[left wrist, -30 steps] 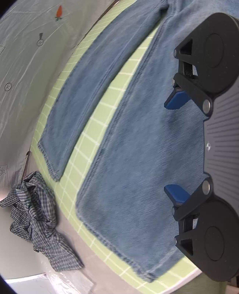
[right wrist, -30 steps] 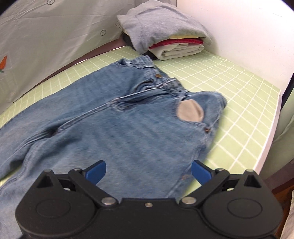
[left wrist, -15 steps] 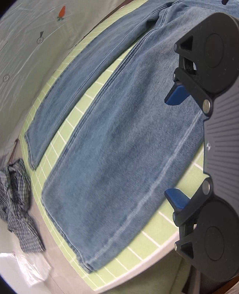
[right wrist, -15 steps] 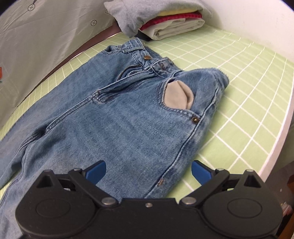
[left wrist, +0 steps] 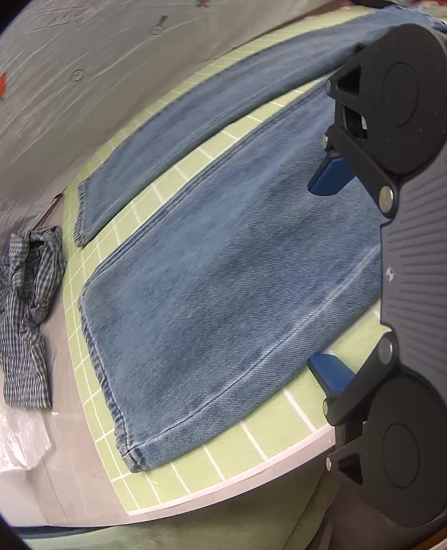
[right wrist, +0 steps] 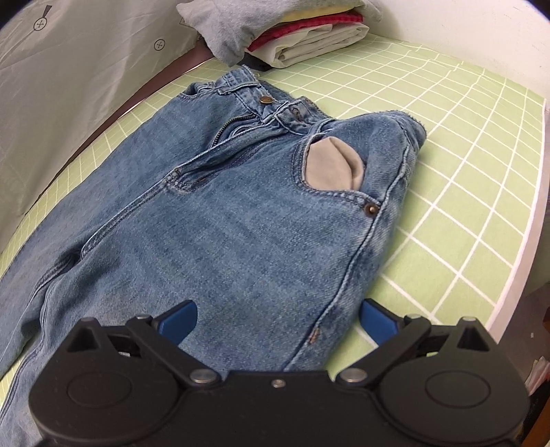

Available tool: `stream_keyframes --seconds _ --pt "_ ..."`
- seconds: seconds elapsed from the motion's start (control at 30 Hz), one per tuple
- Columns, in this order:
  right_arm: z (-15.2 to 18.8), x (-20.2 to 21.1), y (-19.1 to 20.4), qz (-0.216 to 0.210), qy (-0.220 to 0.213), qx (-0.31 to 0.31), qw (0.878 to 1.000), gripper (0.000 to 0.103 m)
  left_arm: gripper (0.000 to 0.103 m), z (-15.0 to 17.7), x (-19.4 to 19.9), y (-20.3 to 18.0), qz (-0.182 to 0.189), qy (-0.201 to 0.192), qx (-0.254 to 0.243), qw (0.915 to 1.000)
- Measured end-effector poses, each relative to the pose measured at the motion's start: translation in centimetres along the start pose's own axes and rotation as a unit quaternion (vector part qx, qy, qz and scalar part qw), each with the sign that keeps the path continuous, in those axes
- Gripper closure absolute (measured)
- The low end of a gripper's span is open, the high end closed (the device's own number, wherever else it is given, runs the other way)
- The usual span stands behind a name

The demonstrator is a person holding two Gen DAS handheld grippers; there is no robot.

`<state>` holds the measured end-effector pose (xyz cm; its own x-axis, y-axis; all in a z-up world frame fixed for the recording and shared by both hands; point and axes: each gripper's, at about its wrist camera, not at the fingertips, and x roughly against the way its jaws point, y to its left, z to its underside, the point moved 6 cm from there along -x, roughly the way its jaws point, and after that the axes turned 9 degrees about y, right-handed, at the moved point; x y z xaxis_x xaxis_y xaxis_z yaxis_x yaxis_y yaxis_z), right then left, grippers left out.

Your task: Fold clothes

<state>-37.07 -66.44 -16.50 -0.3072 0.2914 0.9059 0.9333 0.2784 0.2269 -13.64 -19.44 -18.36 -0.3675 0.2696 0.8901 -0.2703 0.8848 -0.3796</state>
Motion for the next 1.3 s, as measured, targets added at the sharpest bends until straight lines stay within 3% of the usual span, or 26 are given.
stream_keyframes --seconds 0.23,0.4,0.43,0.53,0.67,0.77,1.03,1.3 --pt "-0.3 0.0 -0.4 -0.003 -0.006 -0.025 1.000 0.001 0.007 -2.0 0.2 1.5 0.021 -0.026 0.062 0.9976" --pt "-1.2 -0.3 -1.1 0.004 -0.017 -0.055 0.998 0.002 0.017 -3.7 0.5 3.4 0.016 -0.060 0.088 0.9942" --pt "-1.5 -0.3 -1.3 0.007 -0.020 -0.063 0.998 0.006 0.019 -4.1 0.5 3.7 0.016 -0.066 0.092 0.9935" --pt "-2.1 0.1 -2.5 0.024 -0.035 -0.107 0.993 0.031 0.027 -5.0 0.6 4.6 0.011 -0.082 0.106 0.9909" --pt "-2.8 0.2 -4.0 -0.006 -0.038 -0.152 0.988 0.071 0.050 -6.3 0.4 5.0 -0.007 -0.099 0.120 0.9878" --pt "-2.9 0.2 -4.6 -0.029 -0.040 -0.170 0.984 0.081 0.098 -7.7 1.0 3.4 0.002 -0.110 0.106 0.9882" --pt "-4.5 3.2 -3.2 -0.071 -0.083 -0.166 0.980 0.093 0.100 -11.5 2.5 -1.0 0.024 -0.143 0.068 0.9871" --pt "-10.0 7.6 1.9 -0.096 -0.156 -0.129 0.975 0.094 0.100 -18.1 4.5 -11.2 0.043 -0.216 -0.007 0.9755"
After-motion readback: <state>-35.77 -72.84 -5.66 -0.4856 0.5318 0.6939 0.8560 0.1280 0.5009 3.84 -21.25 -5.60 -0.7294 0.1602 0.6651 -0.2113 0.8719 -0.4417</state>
